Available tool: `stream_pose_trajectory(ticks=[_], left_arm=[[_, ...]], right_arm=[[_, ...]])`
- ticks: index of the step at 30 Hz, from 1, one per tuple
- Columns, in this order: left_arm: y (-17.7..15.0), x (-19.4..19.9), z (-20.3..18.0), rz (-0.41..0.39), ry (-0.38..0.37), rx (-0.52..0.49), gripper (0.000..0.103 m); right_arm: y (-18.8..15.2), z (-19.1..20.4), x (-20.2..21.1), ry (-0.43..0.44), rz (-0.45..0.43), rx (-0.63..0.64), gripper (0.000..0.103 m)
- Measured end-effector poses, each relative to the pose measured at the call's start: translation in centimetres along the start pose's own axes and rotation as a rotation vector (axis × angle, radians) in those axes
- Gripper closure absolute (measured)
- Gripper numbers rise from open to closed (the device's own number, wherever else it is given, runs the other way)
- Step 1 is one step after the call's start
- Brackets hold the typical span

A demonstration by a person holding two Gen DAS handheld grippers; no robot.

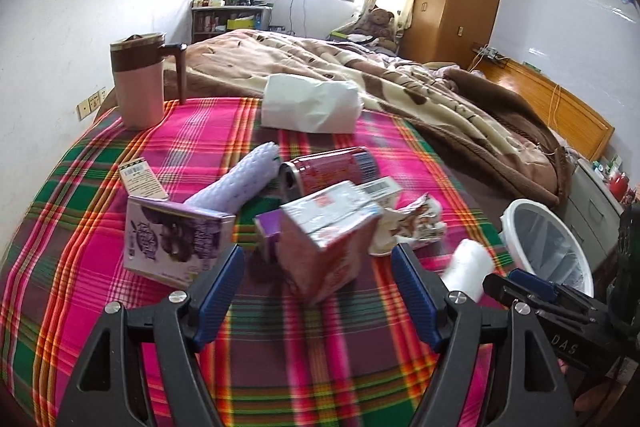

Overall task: Collect trash
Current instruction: 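Move both open grippers back toward the remaining trash on the bed, then grasp the white foam roll with the right gripper while the left grasps the white milk carton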

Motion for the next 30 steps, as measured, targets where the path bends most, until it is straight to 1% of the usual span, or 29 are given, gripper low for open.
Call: stream_pose_trajectory(ticks=[5, 7, 10, 14, 21, 24, 27, 30], left_arm=[[0.3, -0.7, 0.8, 0.013, -0.022, 0.012, 0.026], [0.4, -1.0, 0.8, 0.02, -0.023, 0.005, 0.026], [0.7, -1.4, 1.0, 0.029, -0.03, 0.005, 0.025], [1.0, -1.9, 0.7, 0.038, -0.032, -0.015, 0.025], [1.3, -2.9, 0.3, 0.057, -0.023, -0.049, 0.025], [1.4, -3.5, 0.1, 0.064, -0.003, -0.071, 0.025], [1.4, -4.1, -0.1, 0.079, -0.023, -0.072, 0.025], [1.3, -4.7, -0.3, 0.093, -0.009, -0.088, 0.025]], right_arm=[[0.4, 0.3, -1.2, 0.011, 0.043, -0.036, 0.044], [0.4, 0.7, -1.5, 0.015, 0.055, -0.03, 0.042], [0.7, 1.2, -1.9, 0.013, 0.057, -0.016, 0.038], [1.0, 1.8, -2.6, 0.016, 0.074, 0.003, 0.037], [0.8, 3.5, -3.0, -0.008, 0.086, 0.106, 0.037], [0.7, 3.3, -2.8, -0.016, 0.087, 0.13, 0.037], [0.7, 2.9, -2.7, -0.025, 0.085, 0.122, 0.037], [0.7, 2.6, -2.5, -0.047, 0.078, 0.124, 0.037]])
Point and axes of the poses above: each gripper's, at about its wrist camera, not at the fingertips, and x roughly against the way its jaws point, z to its left, y to its top, the point moved 1 cm from there along -x, roughly the way its jaws point, and after that the axes turned 1 degree about -y, right-handed, at the moved point
